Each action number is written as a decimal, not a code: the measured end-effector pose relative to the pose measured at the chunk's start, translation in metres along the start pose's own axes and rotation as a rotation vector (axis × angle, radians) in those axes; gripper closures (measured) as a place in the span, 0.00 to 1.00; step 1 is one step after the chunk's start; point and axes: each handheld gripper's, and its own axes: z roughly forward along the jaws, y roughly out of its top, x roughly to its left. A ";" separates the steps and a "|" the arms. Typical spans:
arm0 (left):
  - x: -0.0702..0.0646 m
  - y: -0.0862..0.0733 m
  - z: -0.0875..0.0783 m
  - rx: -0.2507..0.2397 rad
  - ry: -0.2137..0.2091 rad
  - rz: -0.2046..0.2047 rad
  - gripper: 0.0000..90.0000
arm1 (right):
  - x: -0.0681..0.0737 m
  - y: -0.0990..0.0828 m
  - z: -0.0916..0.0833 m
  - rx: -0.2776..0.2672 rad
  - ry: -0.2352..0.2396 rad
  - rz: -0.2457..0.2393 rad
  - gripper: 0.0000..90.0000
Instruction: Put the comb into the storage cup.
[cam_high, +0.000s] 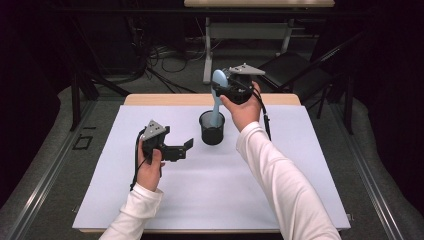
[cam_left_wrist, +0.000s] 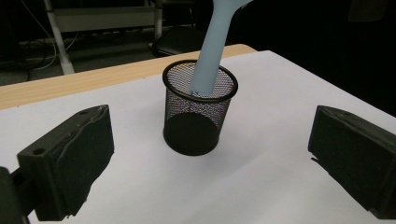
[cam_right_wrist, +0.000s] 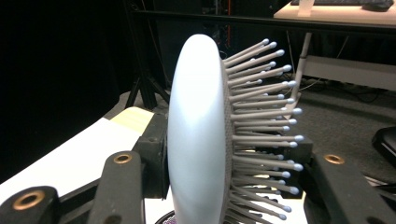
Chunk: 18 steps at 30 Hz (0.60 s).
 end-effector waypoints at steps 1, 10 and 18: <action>0.000 0.000 0.000 0.002 0.001 0.000 0.01 | 0.000 -0.002 0.001 0.005 0.001 -0.003 0.54; 0.000 0.000 0.001 0.002 0.000 0.000 0.01 | 0.000 -0.010 0.003 0.011 -0.002 -0.011 0.54; 0.000 0.000 0.000 0.001 -0.003 -0.001 0.01 | 0.001 -0.020 0.008 0.013 -0.001 -0.013 0.54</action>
